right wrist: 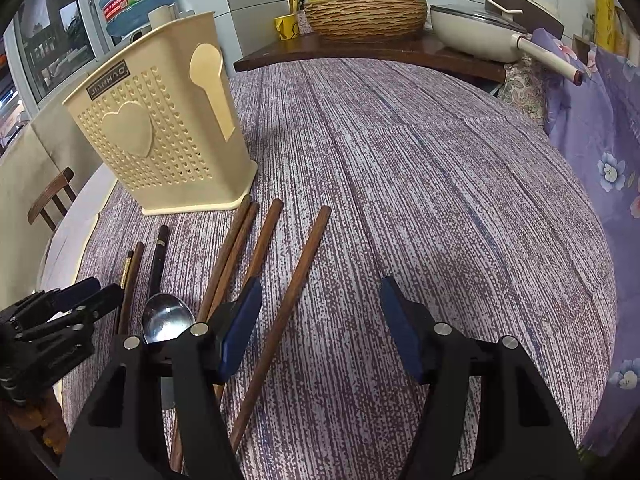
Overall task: Organize utensils
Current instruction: 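Reach the left tool to the yellow-tipped chopstick while the right tool grasps a brown chopstick, then lift both held chopsticks and carry them over the cream caddy, then open both tools to drop the chopsticks into the caddy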
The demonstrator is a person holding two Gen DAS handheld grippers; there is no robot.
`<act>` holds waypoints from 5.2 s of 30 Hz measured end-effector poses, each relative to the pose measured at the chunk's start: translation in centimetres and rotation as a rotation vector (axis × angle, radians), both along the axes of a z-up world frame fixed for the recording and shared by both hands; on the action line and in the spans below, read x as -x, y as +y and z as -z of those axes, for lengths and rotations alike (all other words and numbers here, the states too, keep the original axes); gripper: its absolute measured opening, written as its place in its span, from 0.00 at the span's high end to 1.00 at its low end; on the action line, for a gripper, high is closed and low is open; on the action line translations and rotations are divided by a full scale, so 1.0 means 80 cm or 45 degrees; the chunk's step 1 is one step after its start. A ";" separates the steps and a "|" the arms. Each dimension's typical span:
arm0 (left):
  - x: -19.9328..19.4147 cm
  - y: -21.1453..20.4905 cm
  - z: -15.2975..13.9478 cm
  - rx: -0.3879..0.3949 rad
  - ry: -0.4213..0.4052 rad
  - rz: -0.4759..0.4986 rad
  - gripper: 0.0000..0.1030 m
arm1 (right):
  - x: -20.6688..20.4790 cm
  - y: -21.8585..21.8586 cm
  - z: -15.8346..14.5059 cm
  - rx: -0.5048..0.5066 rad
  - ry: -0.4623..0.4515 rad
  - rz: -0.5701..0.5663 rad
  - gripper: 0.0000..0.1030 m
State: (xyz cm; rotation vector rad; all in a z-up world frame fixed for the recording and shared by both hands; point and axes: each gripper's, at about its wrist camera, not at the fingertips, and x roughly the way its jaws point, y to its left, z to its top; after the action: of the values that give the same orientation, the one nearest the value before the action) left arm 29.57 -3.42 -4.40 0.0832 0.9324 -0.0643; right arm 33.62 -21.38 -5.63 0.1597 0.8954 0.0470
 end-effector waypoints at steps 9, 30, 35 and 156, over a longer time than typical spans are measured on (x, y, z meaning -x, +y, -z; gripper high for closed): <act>0.001 0.044 -0.005 0.059 0.028 -0.100 0.54 | -0.001 0.001 -0.005 0.000 -0.005 -0.007 0.39; -0.005 0.015 0.005 -0.009 0.060 -0.188 0.56 | -0.045 0.032 0.020 0.144 0.071 0.091 0.63; -0.004 0.010 0.005 -0.006 0.059 -0.186 0.64 | -0.054 0.032 0.019 0.142 0.077 0.091 0.79; -0.096 0.020 -0.199 0.249 -0.433 -0.072 0.92 | -0.122 0.052 -0.230 -0.108 -0.545 -0.157 0.92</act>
State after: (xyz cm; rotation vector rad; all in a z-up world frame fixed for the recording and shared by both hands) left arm 37.27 -1.86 11.55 -0.1111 0.5845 -0.0861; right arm 43.37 -17.20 12.75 0.1659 0.4751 0.2258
